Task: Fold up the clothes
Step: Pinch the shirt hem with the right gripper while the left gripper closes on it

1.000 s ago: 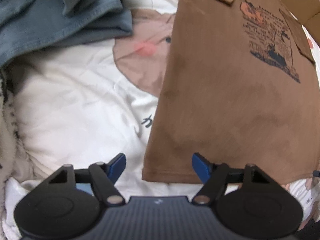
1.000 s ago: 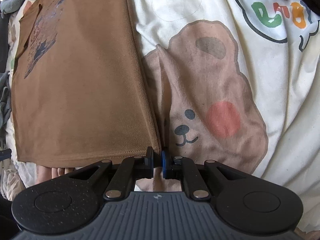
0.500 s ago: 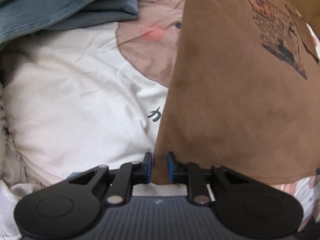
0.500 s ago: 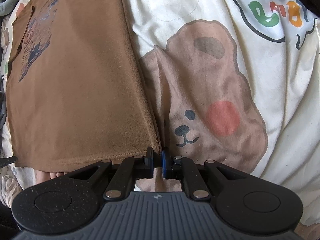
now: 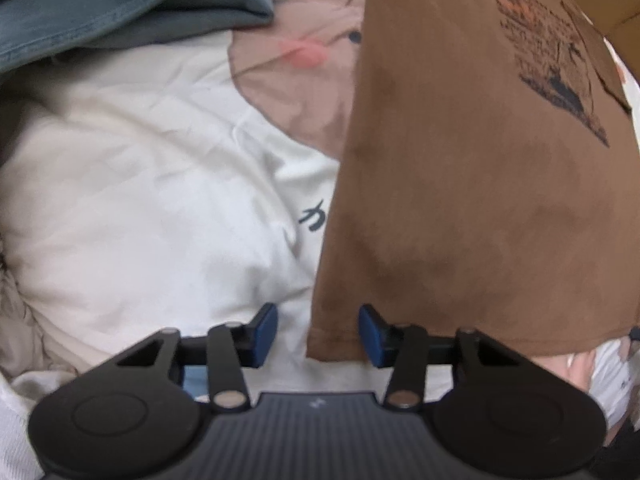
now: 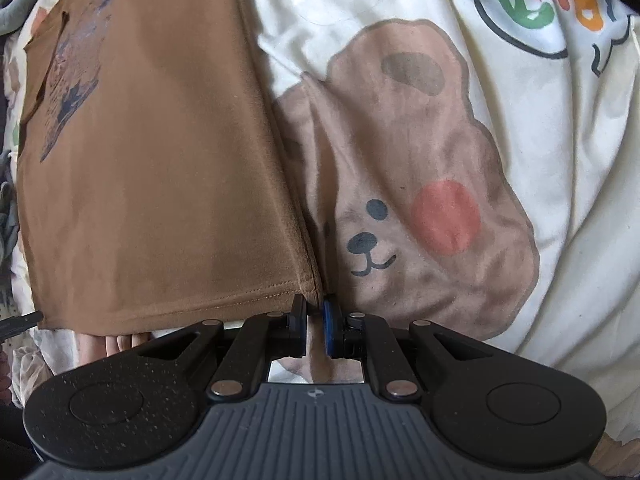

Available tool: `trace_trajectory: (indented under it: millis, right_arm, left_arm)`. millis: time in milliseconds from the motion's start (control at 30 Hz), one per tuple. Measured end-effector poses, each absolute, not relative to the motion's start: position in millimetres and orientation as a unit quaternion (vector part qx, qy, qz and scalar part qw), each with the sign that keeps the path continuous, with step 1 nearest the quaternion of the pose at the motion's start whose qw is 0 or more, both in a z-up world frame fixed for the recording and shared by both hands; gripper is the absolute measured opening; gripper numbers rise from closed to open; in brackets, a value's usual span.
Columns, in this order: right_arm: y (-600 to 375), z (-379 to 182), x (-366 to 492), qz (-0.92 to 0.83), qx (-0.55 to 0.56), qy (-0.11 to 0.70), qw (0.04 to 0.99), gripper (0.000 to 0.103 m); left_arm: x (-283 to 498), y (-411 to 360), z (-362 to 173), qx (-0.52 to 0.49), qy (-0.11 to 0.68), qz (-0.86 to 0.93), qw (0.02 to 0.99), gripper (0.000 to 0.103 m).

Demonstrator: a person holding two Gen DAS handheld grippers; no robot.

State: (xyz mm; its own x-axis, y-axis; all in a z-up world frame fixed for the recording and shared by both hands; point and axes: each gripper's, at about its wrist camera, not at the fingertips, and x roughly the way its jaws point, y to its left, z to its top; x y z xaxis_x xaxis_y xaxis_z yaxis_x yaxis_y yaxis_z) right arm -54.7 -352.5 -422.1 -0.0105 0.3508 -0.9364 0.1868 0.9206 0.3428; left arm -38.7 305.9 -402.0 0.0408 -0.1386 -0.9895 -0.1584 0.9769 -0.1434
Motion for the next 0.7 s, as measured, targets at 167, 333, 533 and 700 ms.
trace_trajectory:
  millis: [167,333,533,700]
  right_arm:
    - [-364,-416,-53,0.054,0.190,0.695,0.691,0.029]
    - [-377,-408,-48,0.058,0.195,0.678,0.706,0.038]
    - [-362,-409,-42,0.078,0.167,0.675,0.714,0.038]
    - [-349,-421,-41,0.091,0.152,0.684,0.708,0.038]
  left_arm:
    - [-40,306,-403,-0.112,0.698,0.007,0.707,0.011]
    - [-43,306,-396,-0.112,0.698,0.007,0.707,0.007]
    - [-41,303,-397,-0.113,0.705,0.007,0.700,0.008]
    - [-39,298,-405,-0.114,0.715,0.007,0.689,0.014]
